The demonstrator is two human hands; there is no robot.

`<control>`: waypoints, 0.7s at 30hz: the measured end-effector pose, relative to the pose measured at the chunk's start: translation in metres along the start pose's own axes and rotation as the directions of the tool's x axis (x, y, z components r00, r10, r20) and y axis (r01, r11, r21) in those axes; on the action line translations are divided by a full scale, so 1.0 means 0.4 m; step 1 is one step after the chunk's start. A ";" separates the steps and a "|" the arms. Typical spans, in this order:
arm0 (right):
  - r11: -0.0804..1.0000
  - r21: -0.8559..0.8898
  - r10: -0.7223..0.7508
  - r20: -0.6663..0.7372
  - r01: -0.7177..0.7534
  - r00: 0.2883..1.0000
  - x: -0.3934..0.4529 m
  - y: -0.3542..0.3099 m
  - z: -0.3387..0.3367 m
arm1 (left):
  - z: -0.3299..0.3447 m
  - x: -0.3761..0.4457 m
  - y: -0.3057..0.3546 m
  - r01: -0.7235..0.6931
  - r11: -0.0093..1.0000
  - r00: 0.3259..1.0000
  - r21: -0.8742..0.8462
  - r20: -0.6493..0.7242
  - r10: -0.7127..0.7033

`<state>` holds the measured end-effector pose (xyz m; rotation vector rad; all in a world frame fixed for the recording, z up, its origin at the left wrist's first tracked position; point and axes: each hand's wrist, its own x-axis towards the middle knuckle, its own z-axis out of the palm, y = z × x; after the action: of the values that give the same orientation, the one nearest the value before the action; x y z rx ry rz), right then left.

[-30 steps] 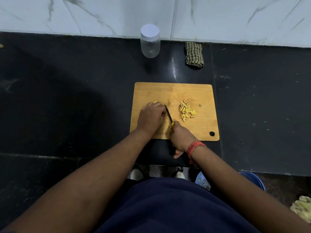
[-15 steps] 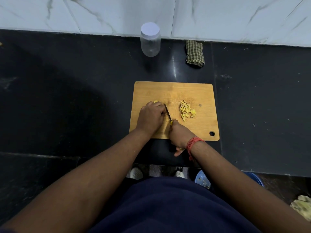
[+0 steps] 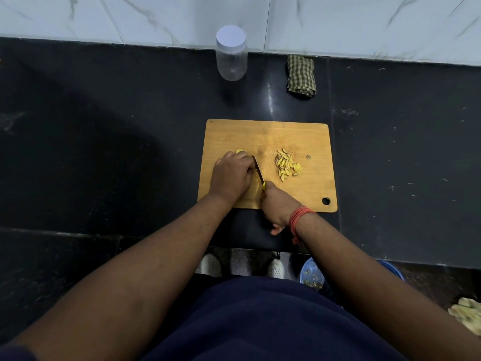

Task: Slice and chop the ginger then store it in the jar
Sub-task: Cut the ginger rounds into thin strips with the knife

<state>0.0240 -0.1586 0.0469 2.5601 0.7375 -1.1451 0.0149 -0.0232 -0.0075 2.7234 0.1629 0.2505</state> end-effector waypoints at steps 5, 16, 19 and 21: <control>0.961 -0.269 -0.055 0.015 0.057 0.998 0.008 0.006 0.032 | 0.004 0.000 -0.002 0.001 1.000 1.000 0.007 -0.007 -0.001; 0.705 0.709 0.053 -0.015 -0.026 0.998 -0.075 0.035 0.055 | 0.003 0.000 0.005 0.023 1.000 1.000 -0.010 -0.002 -0.023; 0.661 0.750 0.004 0.015 -0.014 1.000 -0.109 0.044 0.070 | 0.006 -0.001 0.008 0.032 0.999 0.999 -0.008 -0.003 -0.032; 0.630 0.776 0.018 0.014 -0.022 1.000 -0.111 0.059 0.082 | 0.007 -0.002 0.006 0.032 0.999 0.999 -0.022 0.004 -0.032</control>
<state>-0.0090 -0.2072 0.0589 3.2174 0.1886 -1.7637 0.0147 -0.0266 -0.0091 2.6971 0.2014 0.2364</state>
